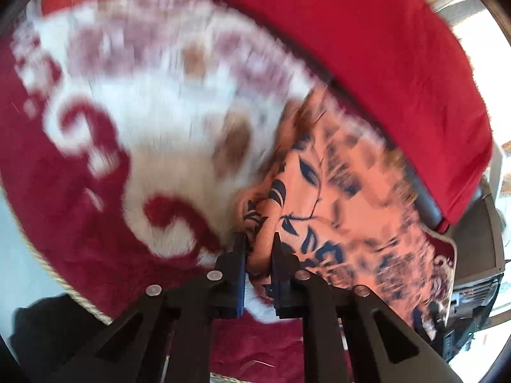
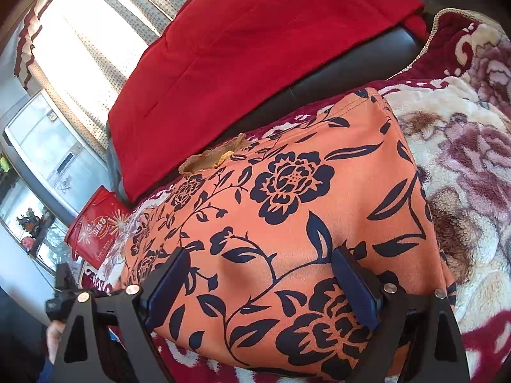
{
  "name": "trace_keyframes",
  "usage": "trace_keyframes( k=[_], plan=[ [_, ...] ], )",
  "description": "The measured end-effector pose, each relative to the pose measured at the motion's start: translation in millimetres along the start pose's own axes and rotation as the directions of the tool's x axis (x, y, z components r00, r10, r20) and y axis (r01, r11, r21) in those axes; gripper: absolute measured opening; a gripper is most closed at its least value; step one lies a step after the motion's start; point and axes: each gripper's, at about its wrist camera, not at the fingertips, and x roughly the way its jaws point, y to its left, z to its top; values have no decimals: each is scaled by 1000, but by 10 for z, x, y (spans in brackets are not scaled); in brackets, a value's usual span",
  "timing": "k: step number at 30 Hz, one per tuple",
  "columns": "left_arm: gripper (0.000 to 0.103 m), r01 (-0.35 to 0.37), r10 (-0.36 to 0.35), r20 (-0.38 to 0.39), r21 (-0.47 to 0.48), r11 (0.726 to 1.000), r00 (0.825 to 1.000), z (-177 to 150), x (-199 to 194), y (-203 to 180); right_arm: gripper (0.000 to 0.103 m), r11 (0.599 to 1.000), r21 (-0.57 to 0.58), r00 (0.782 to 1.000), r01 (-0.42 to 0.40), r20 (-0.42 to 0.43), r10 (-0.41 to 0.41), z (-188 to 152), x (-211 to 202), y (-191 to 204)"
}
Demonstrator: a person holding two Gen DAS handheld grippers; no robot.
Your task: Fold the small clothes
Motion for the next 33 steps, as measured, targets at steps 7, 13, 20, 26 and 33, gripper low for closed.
trace_keyframes(
  k=[7, 13, 20, 26, 33],
  plan=[
    [23, -200, 208, -69, 112, 973, 976, -116, 381, 25, 92, 1000, -7, 1000, -5, -4, 5, 14, 13, -9],
    [44, -162, 164, -15, 110, 981, 986, 35, 140, -7, 92, 1000, -16, 1000, -17, -10, 17, 16, 10, -24],
    [76, -137, 137, 20, 280, 950, 990, 703, 492, -461, 94, 1000, -22, 1000, -12, -9, 12, 16, 22, -3],
    [6, -216, 253, -71, 338, 916, 965, 1255, 1317, -722, 95, 1000, -25, 1000, -16, -12, 16, 26, 33, 2],
    [2, -288, 297, -8, 220, 932, 955, 1260, 1173, -513, 95, 999, -17, 999, -30, -13, 30, 46, 31, -22]
  ],
)
